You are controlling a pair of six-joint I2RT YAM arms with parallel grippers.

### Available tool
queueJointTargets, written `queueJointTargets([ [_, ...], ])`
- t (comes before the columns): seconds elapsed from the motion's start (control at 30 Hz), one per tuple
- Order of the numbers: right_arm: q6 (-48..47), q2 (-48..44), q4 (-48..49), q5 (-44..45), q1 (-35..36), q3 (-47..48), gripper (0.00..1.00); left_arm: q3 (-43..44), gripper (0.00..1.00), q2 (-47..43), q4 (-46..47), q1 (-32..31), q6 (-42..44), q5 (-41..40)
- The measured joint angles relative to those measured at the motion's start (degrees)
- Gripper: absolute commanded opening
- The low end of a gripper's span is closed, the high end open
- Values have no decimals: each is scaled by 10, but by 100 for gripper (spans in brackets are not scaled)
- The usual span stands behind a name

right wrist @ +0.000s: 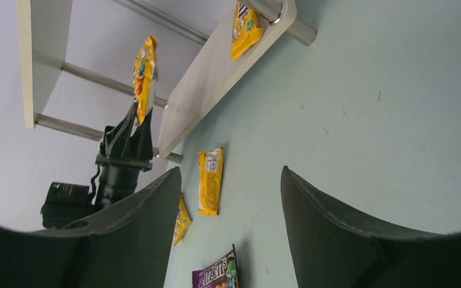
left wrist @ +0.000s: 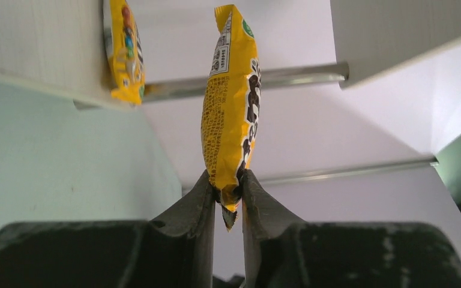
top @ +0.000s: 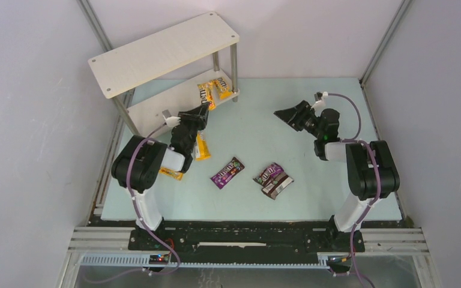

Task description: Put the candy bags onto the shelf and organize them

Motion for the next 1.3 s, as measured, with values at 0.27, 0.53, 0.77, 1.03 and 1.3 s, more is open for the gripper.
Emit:
queueJointTargets([
  [0.27, 11, 5, 33, -21, -23, -8, 71, 111, 1, 71, -70, 10, 10, -71],
  [0.53, 46, 31, 79, -36, -44, -21, 71, 183, 1, 77, -198, 10, 25, -113],
  [0.77, 58, 32, 97, -43, -45, -22, 71, 232, 0, 100, -291, 10, 25, -130],
  [1.03, 67, 38, 112, -45, -45, -22, 71, 270, 2, 119, -364, 5, 23, -143],
  [1.3, 71, 42, 124, -45, -45, -22, 71, 303, 4, 141, -398, -7, 23, -160],
])
